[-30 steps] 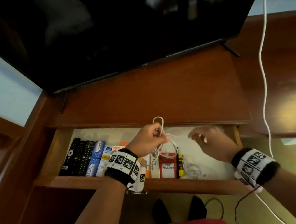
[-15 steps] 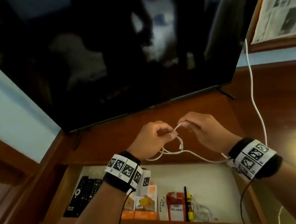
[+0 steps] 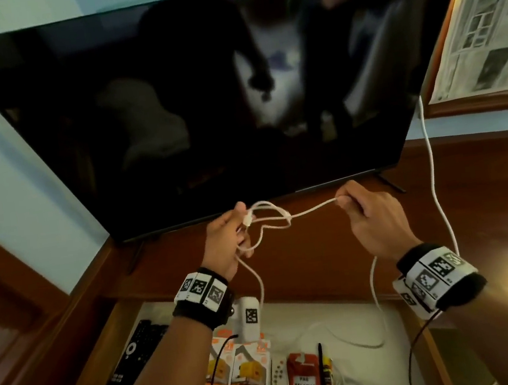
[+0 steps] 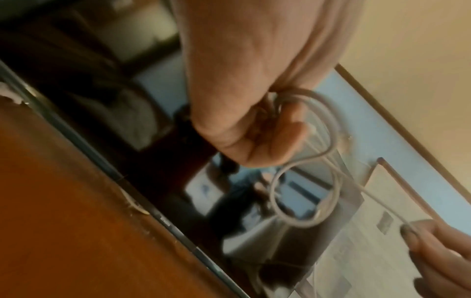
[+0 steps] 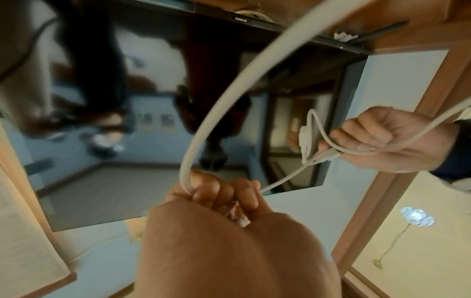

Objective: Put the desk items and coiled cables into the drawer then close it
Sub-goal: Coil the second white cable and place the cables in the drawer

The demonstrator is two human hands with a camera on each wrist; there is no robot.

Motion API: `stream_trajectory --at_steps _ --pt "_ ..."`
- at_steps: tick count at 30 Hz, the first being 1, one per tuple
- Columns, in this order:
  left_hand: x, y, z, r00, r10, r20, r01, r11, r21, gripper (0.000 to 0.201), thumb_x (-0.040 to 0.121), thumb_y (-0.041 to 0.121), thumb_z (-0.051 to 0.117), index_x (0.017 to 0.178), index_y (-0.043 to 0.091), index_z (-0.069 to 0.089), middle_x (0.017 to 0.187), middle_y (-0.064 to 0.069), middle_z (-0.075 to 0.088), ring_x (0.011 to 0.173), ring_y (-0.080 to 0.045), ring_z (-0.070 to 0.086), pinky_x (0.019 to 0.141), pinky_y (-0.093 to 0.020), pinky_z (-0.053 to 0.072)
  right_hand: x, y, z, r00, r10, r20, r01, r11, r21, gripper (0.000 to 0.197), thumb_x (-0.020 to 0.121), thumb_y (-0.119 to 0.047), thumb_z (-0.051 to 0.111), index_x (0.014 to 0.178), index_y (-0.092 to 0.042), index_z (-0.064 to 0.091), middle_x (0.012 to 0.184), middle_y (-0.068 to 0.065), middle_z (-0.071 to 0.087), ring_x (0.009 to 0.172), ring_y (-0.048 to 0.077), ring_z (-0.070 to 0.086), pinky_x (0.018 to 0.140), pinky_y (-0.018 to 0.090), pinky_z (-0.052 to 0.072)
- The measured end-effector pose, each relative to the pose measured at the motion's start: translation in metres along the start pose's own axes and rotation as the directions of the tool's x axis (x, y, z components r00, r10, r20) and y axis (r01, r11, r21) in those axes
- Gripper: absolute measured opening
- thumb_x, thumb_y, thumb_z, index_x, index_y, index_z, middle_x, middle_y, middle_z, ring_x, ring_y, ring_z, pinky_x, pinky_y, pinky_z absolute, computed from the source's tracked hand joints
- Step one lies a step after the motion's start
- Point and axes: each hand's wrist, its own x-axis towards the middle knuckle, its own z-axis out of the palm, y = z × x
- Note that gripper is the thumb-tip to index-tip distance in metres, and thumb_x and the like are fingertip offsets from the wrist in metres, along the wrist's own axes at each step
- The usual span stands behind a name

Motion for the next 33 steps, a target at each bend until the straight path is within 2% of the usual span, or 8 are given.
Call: stream_trajectory --at_steps 4,10,14,18,22,27,30,33 --pt "0.009 -0.022 -0.015 0.971 -0.009 -0.241 0.081 0.952 0.294 0.035 0.108 0.029 0.053 0.082 0.006 0.06 0.047 -0.004 0.045 0.036 -0.016 0.04 0.041 -0.027 0.041 -0.002 0.0 -0.001 0.988 0.085 -0.127 -0.052 0.968 0.244 0.02 0.105 -0.018 0.049 0.086 -0.022 0.054 0.057 -0.003 0.049 0.045 0.02 0.044 0.042 0.044 0.038" --pt "0.005 -0.032 -0.008 0.994 -0.104 -0.04 0.089 0.519 0.85 0.057 0.106 0.056 0.038 0.103 0.01 0.072 0.086 0.0 0.07 0.075 -0.016 0.064 0.075 -0.035 0.051 0.009 -0.012 -0.001 0.998 0.046 -0.045 -0.033 0.967 0.252 0.02 0.105 -0.018 0.046 0.088 -0.025 0.052 0.058 -0.004 0.047 0.045 0.014 0.04 0.044 0.038 0.033" --pt "-0.007 0.001 0.026 0.996 0.045 0.076 -0.072 0.914 0.399 0.095 0.096 0.079 0.008 0.123 0.015 0.073 0.13 -0.004 0.07 0.126 -0.018 0.062 0.109 -0.044 0.044 0.021 -0.02 0.002 0.997 0.068 -0.027 -0.062 0.98 0.188 0.017 0.106 -0.021 0.046 0.091 -0.027 0.052 0.056 -0.005 0.047 0.044 0.011 0.038 0.046 0.028 0.028" --pt "-0.017 0.032 0.039 0.903 -0.033 0.428 0.103 0.985 -0.14 0.097 0.1 0.072 0.019 0.118 -0.011 0.066 0.086 -0.024 0.07 0.092 -0.04 0.069 0.101 -0.056 0.049 0.032 -0.018 -0.001 0.989 0.139 -0.056 -0.124 0.969 0.213 0.016 0.107 -0.023 0.043 0.092 -0.028 0.049 0.06 0.0 0.051 0.044 0.019 0.042 0.044 0.035 0.034" --pt "-0.024 0.042 0.038 0.796 -0.083 0.6 0.043 0.996 0.08 0.045 0.105 0.04 0.05 0.129 0.003 0.061 0.068 -0.007 0.048 0.06 -0.024 0.057 0.068 -0.041 0.056 0.04 -0.009 -0.009 0.963 0.251 -0.095 -0.208 0.923 0.325 0.017 0.107 -0.021 0.043 0.092 -0.025 0.049 0.065 0.003 0.05 0.048 0.017 0.039 0.047 0.036 0.035" --pt "-0.027 0.027 0.049 0.833 -0.227 0.504 -0.202 0.724 0.66 0.034 0.098 0.046 0.062 0.123 0.023 0.068 0.108 0.009 0.068 0.092 -0.001 0.064 0.078 -0.019 0.049 0.041 -0.008 -0.016 0.95 0.296 -0.096 -0.236 0.887 0.398 0.019 0.107 -0.021 0.04 0.091 -0.025 0.049 0.069 0.005 0.05 0.05 0.02 0.039 0.049 0.037 0.036" --pt "-0.026 0.015 0.062 0.892 -0.129 0.434 -0.15 0.821 0.552 0.031 0.107 0.038 0.05 0.096 0.018 0.071 0.113 0.004 0.072 0.111 -0.007 0.065 0.097 -0.034 0.049 0.041 -0.014 -0.013 0.951 0.278 -0.135 -0.211 0.903 0.374 0.019 0.107 -0.021 0.041 0.091 -0.025 0.05 0.068 0.005 0.051 0.05 0.02 0.041 0.047 0.037 0.036" --pt "-0.017 0.011 0.059 0.939 -0.057 0.338 -0.013 0.98 0.201 0.037 0.111 0.031 0.04 0.082 0.016 0.055 0.077 -0.01 0.065 0.088 -0.035 0.07 0.1 -0.05 0.052 0.042 -0.01 -0.014 0.94 0.305 -0.156 -0.245 0.917 0.314 0.014 0.106 -0.02 0.042 0.098 -0.024 0.052 0.078 0.009 0.061 0.057 0.021 0.05 0.052 0.042 0.044"
